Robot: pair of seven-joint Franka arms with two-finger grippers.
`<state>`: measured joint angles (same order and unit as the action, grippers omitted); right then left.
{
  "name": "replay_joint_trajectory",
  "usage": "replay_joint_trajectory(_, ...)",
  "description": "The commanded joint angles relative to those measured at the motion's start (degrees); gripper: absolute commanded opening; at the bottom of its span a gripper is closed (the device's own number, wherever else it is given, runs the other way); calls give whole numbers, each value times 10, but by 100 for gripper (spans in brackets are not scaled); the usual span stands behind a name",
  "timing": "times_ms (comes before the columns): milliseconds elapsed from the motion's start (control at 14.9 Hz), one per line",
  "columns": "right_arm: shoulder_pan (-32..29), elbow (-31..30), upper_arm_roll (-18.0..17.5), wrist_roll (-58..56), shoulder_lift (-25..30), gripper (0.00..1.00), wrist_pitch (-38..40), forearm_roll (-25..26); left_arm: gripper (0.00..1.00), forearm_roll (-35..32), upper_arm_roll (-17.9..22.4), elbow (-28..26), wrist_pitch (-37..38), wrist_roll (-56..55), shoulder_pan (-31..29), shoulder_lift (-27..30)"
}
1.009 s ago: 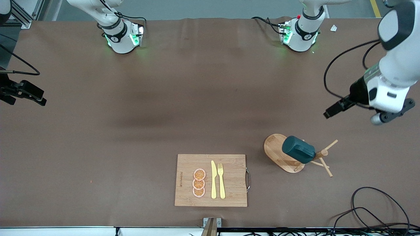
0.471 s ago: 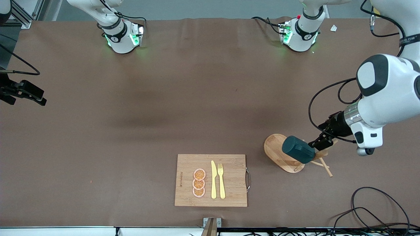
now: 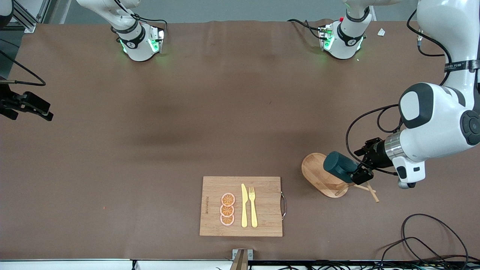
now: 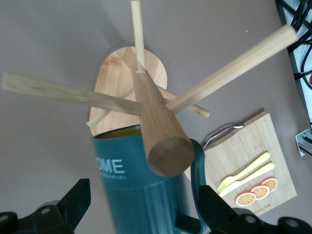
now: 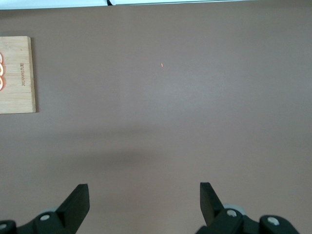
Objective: Transfer cup from left to right arm and place
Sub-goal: 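Close the left gripper on the teal mug's body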
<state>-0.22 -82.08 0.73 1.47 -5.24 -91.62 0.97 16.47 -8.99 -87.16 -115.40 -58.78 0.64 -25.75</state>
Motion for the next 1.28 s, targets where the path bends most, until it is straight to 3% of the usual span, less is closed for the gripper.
replay_joint_trajectory(0, 4, -11, 2, 7, 14, 100, -1, -4, 100, 8, -1, 11, 0, -12, 3, -9)
replay_joint_trajectory(942, 4, -11, 2, 7, 14, 100, -1, -4, 100, 9, -1, 14, -1, -22, 5, -40)
replay_joint_trajectory(1009, 4, -11, 2, 7, 14, 100, -1, -4, 98, 9, -1, 14, -1, -22, 5, -40)
replay_joint_trajectory(1211, 4, -11, 2, 7, 14, 100, -1, -4, 69, 8, -2, 14, -1, -25, 6, -40)
